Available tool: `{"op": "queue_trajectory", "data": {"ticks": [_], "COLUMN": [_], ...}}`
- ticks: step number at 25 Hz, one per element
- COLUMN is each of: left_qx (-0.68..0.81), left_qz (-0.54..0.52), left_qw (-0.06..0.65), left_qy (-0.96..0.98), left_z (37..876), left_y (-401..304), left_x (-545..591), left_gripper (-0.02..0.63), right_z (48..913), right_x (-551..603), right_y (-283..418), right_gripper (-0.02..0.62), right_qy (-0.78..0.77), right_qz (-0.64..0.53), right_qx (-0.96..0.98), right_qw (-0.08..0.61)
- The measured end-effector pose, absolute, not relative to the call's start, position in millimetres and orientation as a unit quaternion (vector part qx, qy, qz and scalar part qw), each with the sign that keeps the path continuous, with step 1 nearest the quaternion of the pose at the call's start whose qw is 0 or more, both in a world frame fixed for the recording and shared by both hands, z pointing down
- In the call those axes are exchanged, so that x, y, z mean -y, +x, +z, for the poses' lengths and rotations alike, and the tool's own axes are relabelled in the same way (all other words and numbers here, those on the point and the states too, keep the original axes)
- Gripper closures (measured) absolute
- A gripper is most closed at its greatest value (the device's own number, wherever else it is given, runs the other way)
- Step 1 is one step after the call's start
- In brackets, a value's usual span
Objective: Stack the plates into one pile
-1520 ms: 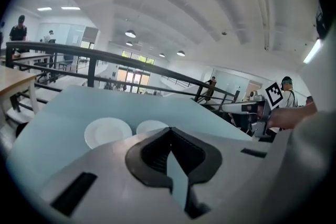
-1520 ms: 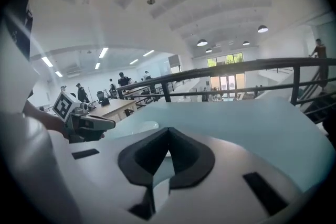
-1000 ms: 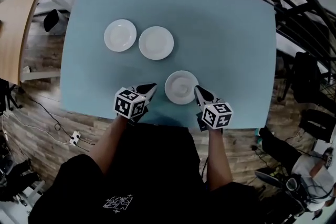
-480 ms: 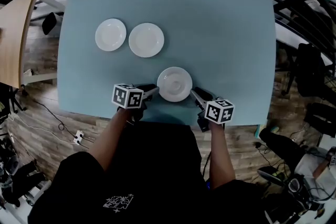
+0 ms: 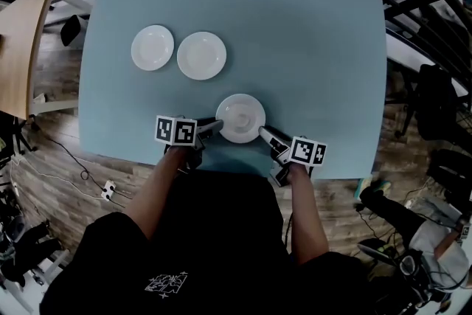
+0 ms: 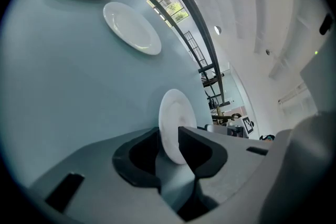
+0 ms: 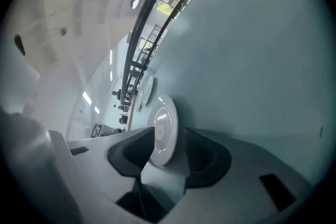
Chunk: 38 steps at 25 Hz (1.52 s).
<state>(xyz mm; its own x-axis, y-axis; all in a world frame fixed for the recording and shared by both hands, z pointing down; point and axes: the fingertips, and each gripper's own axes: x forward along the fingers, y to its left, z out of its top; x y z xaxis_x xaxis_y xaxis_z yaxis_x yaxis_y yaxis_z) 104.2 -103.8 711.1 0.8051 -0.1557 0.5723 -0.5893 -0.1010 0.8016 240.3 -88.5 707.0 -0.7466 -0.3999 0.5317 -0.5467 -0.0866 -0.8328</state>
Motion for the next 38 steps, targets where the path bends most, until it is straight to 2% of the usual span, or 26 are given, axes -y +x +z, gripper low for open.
{"op": "queue_trajectory", "data": {"ticks": [4, 6, 7, 15, 23, 30, 38], "left_qx": [0.276, 0.285, 0.288, 0.313, 0.38, 0.428, 0.464], "left_qz": [0.173, 0.173, 0.172, 0.123, 0.063, 0.022, 0.046], "left_qw": [0.636, 0.639, 0.641, 0.645, 0.624, 0.606, 0.595], "left_qy": [0.7, 0.693, 0.69, 0.686, 0.68, 0.67, 0.655], "left_z": [715, 717, 718, 708, 681, 676, 695], "left_y": [103, 101, 100, 91, 38, -3, -24], "left_x": [107, 107, 107, 121, 175, 232, 252], "left_gripper": [0.519, 0.544, 0.565, 0.569, 0.57, 0.572, 0.569], "right_z": [711, 718, 719, 710, 688, 681, 693], "right_x": [92, 91, 92, 113, 188, 262, 295], "right_y": [236, 236, 237, 230, 180, 137, 111], "right_gripper": [0.446, 0.547, 0.568, 0.569, 0.569, 0.568, 0.568], "right_qy": [0.341, 0.352, 0.356, 0.345, 0.314, 0.302, 0.301], "right_qz": [0.688, 0.686, 0.683, 0.674, 0.645, 0.601, 0.561], "right_qx": [0.64, 0.634, 0.633, 0.65, 0.692, 0.732, 0.754], "right_qw": [0.042, 0.064, 0.072, 0.071, 0.075, 0.112, 0.162]}}
